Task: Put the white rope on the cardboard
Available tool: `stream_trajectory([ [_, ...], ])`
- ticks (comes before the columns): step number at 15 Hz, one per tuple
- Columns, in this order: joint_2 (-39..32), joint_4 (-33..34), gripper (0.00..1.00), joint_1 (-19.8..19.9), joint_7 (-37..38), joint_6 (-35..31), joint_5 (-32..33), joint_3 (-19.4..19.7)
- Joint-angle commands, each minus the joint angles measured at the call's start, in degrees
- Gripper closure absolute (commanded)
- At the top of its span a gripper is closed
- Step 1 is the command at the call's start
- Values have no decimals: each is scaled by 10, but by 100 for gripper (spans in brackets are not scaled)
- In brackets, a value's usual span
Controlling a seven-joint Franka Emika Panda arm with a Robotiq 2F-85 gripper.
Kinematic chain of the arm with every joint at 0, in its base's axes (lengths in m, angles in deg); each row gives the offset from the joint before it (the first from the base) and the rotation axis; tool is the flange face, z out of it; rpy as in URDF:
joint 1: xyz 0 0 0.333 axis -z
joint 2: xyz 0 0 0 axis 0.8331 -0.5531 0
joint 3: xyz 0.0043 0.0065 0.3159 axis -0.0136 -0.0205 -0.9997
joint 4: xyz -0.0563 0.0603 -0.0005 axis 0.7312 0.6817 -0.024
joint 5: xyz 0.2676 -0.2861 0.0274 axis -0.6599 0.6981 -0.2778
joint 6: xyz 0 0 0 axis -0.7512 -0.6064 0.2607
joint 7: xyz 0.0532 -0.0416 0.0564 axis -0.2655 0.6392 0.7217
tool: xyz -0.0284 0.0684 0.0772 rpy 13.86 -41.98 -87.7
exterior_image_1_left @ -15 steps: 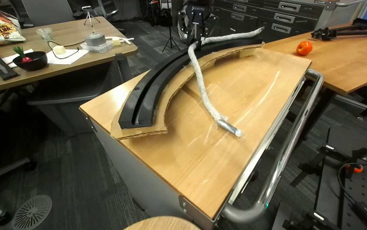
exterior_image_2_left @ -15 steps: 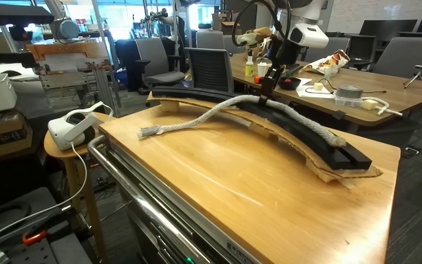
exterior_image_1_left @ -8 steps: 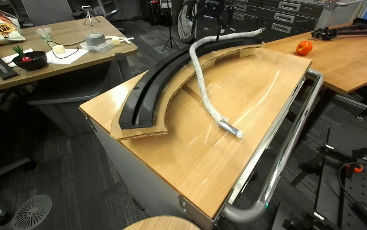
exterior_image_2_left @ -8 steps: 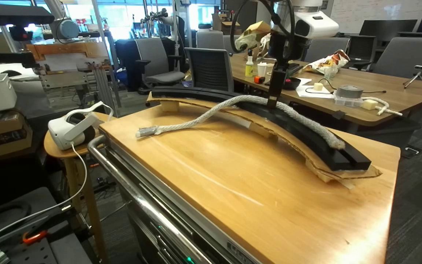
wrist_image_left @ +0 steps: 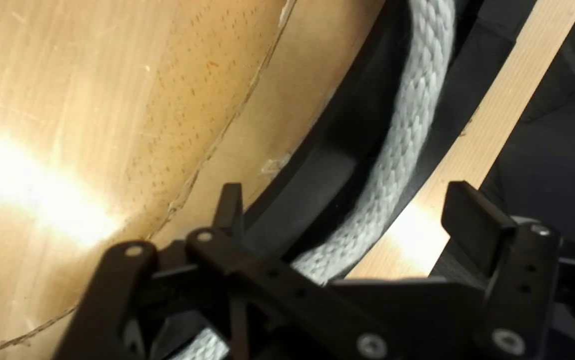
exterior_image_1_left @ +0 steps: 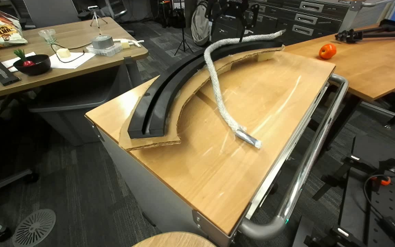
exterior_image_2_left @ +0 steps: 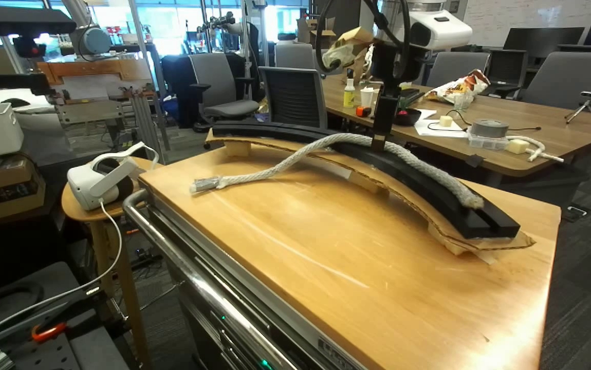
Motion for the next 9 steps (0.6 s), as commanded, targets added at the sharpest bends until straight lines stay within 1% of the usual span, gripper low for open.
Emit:
stream_trajectory([
  [1,36,-55,0,5,-60,-64,-15,-6],
  [2,54,-84,0,4,-96,-86,-1,-4],
  [4,95,-141,0,10,-168,-103,14,4],
  [6,145,-191,0,20,-246,-105,17,12],
  [9,230,-249,0,37,-361,-93,1,15],
])
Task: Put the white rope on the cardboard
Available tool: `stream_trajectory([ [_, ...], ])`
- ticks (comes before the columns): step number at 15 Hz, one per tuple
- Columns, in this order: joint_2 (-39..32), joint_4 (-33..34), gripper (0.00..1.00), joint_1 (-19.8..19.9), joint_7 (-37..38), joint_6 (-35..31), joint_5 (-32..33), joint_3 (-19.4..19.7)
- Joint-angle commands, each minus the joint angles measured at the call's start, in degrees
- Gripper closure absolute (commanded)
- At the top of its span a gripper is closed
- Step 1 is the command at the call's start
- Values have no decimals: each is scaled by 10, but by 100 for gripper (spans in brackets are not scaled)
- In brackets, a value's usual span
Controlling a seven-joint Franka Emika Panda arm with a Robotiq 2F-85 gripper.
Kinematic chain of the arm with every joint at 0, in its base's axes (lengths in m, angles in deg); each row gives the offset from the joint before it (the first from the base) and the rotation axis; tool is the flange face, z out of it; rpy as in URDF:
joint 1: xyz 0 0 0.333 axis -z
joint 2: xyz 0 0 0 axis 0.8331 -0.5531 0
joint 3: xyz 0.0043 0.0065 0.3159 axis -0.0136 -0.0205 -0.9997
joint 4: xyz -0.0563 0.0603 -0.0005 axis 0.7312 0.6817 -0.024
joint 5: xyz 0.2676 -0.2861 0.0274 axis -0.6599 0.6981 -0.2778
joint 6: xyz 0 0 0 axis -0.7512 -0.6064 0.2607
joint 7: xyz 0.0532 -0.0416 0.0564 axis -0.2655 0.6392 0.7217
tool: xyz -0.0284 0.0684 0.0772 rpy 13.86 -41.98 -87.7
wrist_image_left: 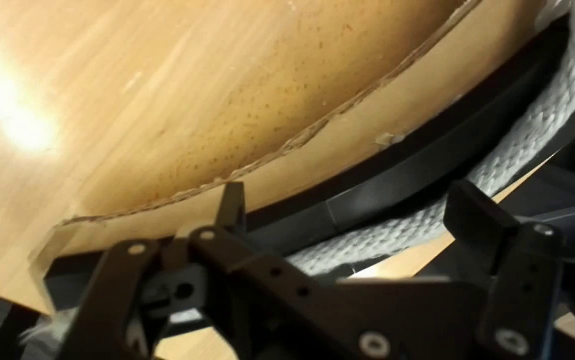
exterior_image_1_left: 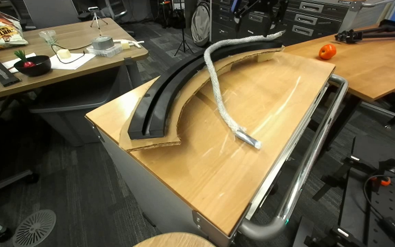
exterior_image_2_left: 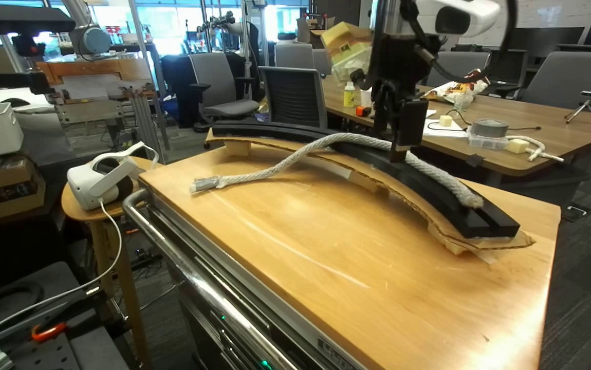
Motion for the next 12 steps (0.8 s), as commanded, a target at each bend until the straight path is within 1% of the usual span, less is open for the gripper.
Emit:
stream_trajectory([
  [1,132,-97,0,17,-131,-1,-24,-1],
  [2,150,-105,0,20,-169,11,-54,-1],
  [3,159,-105,0,20,-186,31,-78,3],
  [4,148,-95,0,20,-170,48,-99,9],
  [5,129,-80,0,16,-149,32,-64,6],
  [7,142,-88,0,16,-153,45,-80,9],
  [10,139,-91,0,16,-155,45,-82,10],
  [11,139,-93,0,13,-157,56,-69,6],
  [12,143,-99,0,11,-136,49,-31,0],
])
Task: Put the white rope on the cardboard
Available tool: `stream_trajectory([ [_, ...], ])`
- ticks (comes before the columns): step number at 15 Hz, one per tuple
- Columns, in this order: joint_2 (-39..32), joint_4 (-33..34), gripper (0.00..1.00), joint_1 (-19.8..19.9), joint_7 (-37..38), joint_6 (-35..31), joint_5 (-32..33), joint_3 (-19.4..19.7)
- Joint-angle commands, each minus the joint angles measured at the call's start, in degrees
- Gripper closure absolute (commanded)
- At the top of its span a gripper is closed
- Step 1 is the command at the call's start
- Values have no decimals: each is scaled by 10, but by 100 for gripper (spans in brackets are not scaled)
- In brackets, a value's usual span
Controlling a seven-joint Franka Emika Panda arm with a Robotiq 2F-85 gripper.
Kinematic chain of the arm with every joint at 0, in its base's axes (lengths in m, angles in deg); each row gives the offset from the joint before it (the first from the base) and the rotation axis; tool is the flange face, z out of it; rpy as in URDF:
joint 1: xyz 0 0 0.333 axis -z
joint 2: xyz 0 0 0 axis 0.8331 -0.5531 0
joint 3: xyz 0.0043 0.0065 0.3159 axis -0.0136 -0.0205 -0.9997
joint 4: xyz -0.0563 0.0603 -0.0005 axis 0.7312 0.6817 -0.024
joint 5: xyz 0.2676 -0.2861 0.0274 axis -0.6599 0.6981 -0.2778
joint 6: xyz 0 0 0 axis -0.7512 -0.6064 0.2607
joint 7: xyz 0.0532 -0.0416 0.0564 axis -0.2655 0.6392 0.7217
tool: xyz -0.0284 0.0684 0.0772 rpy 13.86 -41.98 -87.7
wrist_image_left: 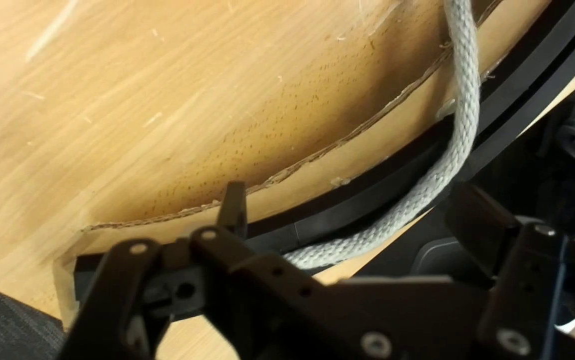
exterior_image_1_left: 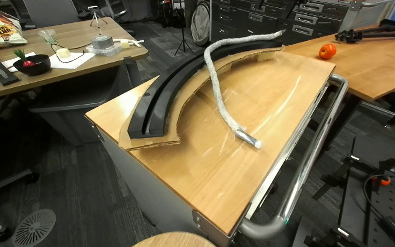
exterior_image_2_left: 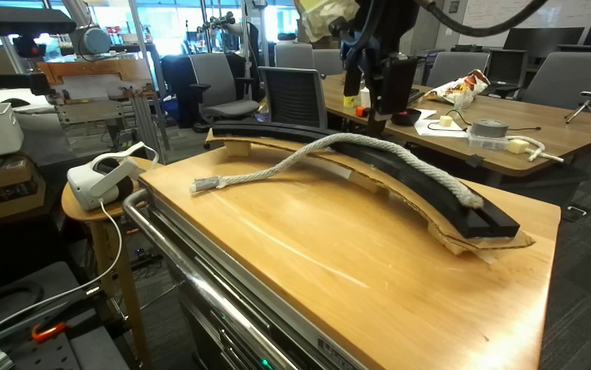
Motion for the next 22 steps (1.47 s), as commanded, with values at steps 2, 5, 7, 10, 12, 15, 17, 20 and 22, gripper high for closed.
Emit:
stream_trajectory([
  [2,18,-15,0,-13,84,-5,158,-22],
  [5,39,-18,0,-30,137,21,284,-50],
  [7,43,-16,0,-48,136,32,312,-70],
  [10,35,-10,0,-79,109,48,301,-98],
  [12,20,-2,0,-99,101,50,271,-112],
  [15,16,-6,0,-106,114,43,270,-116],
  [17,12,-6,0,-111,113,43,267,-119],
  [20,-9,-5,0,-112,127,49,238,-117],
  [22,-21,-16,0,-117,131,48,211,-121],
])
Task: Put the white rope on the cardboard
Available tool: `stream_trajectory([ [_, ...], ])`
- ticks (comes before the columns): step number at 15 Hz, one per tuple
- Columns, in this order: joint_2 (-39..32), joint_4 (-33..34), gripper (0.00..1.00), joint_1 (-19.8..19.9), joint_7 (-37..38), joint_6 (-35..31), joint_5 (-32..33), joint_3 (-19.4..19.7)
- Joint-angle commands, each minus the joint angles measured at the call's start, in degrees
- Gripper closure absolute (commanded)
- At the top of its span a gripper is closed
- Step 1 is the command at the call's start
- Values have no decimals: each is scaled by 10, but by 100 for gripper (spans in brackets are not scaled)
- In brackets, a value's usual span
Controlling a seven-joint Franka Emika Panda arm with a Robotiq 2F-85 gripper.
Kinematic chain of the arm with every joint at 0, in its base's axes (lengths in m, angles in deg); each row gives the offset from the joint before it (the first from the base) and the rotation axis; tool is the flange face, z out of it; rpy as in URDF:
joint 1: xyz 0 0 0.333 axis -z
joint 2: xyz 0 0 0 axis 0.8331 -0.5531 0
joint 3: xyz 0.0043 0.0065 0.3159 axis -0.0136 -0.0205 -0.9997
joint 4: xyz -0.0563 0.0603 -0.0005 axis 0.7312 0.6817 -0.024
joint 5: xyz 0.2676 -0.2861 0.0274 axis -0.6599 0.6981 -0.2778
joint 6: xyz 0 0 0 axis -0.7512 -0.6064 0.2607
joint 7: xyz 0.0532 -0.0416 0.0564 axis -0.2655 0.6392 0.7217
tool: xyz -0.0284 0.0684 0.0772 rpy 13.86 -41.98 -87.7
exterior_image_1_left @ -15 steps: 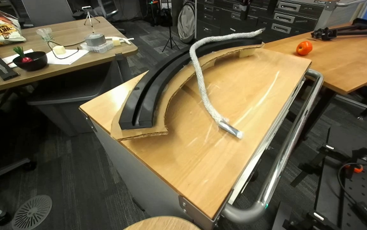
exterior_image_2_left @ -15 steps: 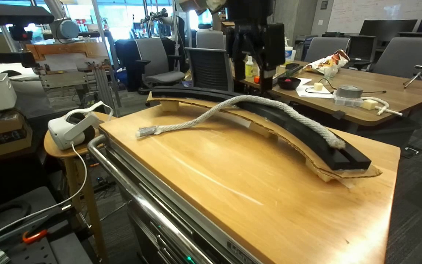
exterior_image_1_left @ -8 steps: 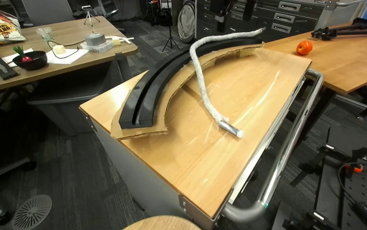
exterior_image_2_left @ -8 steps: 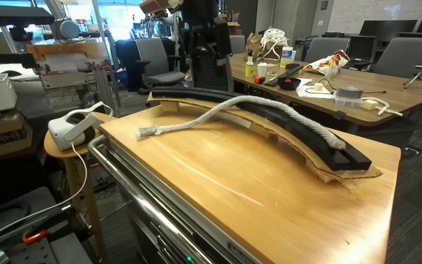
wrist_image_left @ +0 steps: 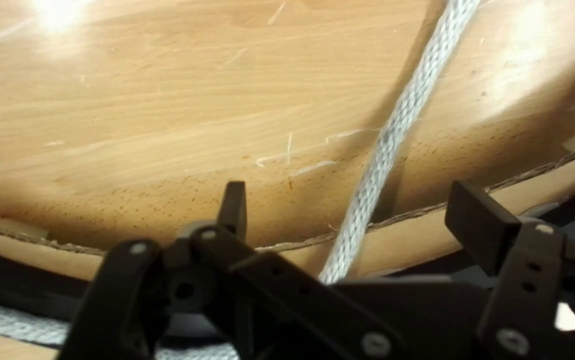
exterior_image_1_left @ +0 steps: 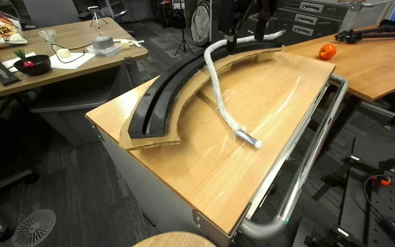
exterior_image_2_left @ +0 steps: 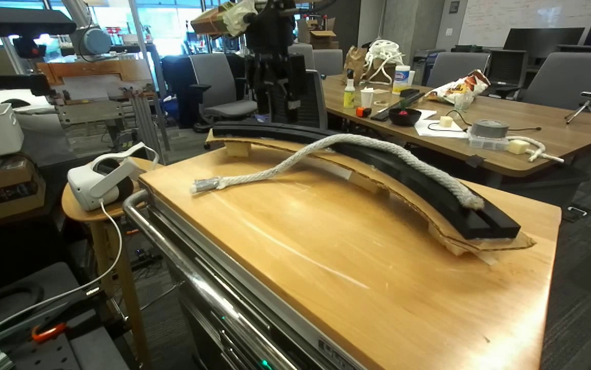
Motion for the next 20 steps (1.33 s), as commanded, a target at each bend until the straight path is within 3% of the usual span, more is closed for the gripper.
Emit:
stream_trajectory([
  [1,-22,-10,0,-8,11,6,-47,-4],
  [8,-37,-49,0,-28,23,-1,-81,-13],
  [20,-85,-36,0,-34,13,1,-77,-16],
])
